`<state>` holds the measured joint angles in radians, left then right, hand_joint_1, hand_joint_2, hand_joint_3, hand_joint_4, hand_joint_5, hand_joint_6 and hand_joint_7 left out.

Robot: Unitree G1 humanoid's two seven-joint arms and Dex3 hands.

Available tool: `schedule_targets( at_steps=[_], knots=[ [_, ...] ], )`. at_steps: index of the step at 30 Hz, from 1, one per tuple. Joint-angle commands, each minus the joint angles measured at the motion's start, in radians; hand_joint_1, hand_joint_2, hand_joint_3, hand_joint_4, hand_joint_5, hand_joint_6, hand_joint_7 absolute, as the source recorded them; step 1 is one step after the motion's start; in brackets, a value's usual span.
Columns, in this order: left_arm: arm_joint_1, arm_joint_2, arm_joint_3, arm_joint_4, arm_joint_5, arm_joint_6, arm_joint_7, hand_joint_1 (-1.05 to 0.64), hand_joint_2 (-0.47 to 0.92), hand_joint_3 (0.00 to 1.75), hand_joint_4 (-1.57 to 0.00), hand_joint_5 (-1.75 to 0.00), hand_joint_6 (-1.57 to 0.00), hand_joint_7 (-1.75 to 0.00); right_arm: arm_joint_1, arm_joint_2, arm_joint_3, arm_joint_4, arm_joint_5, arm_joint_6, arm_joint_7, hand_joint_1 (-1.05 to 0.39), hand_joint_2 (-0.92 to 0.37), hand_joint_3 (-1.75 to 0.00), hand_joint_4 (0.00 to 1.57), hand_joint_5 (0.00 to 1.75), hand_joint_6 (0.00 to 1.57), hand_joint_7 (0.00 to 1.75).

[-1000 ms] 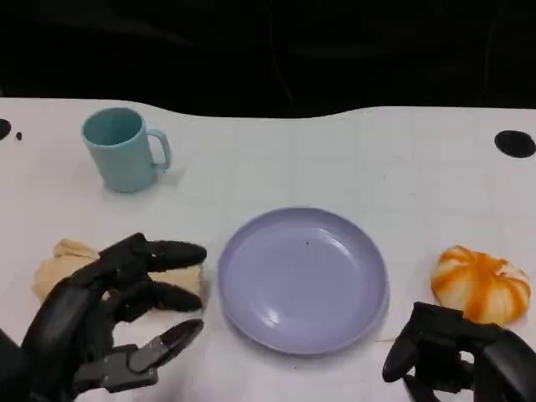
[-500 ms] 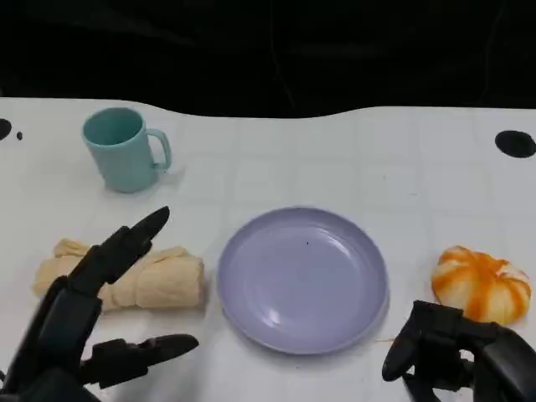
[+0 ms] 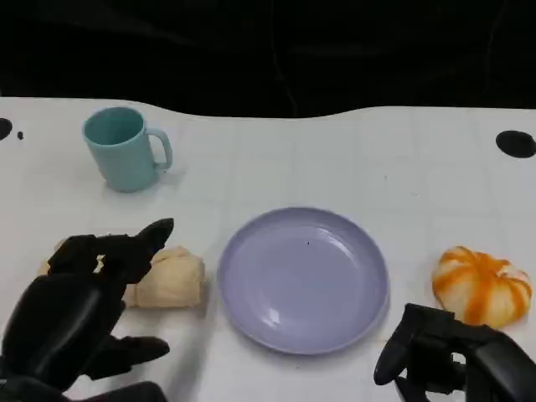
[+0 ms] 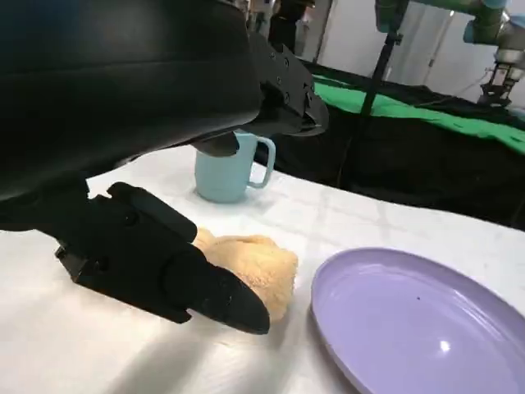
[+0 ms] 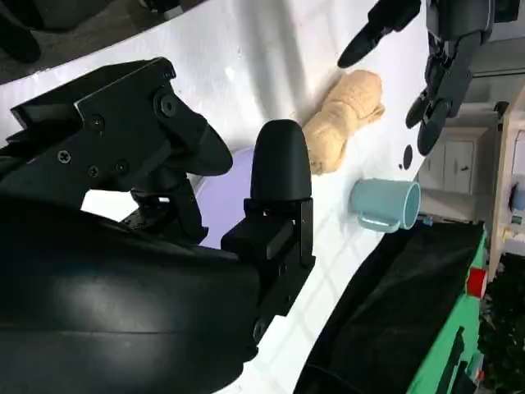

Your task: Grasp the towel on the left side of the plate with the left hand and place it into the plate.

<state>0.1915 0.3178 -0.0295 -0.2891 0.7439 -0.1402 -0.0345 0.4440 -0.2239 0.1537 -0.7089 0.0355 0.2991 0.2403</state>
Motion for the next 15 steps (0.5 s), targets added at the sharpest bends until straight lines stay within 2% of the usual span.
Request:
schedule_targets(
  at_steps=[1,8,12,15],
  knots=[
    [-0.051,0.021,-0.028,0.027,0.063,0.07,-0.014,-0.47,0.81,0.0,-0.02,-0.65,-0.24,-0.01,-0.005,-0.009,-0.018,-0.007,0.018,0.006,0.007,-0.02,-0.58,-1.13,0.72,1.75,0.61,1.49],
    [-0.157,0.046,-0.097,0.111,0.136,0.17,-0.067,-0.46,0.81,0.0,-0.03,-0.64,-0.25,-0.01,0.001,-0.014,-0.025,-0.008,0.018,0.004,0.007,0.0,-0.58,-1.13,0.72,1.75,0.61,1.49],
    [-0.232,0.054,-0.131,0.204,0.152,0.226,-0.089,-0.45,0.82,0.0,-0.12,-0.51,-0.26,-0.01,0.006,-0.017,-0.023,-0.014,0.016,0.007,0.008,0.0,-0.59,-1.13,0.71,1.75,0.6,1.48],
    [-0.286,0.065,-0.158,0.293,0.158,0.237,-0.076,-0.45,0.82,0.0,-0.15,-0.47,-0.27,-0.01,0.007,-0.016,-0.022,-0.013,0.017,0.005,0.008,0.0,-0.59,-1.12,0.71,1.75,0.6,1.48]
  ],
)
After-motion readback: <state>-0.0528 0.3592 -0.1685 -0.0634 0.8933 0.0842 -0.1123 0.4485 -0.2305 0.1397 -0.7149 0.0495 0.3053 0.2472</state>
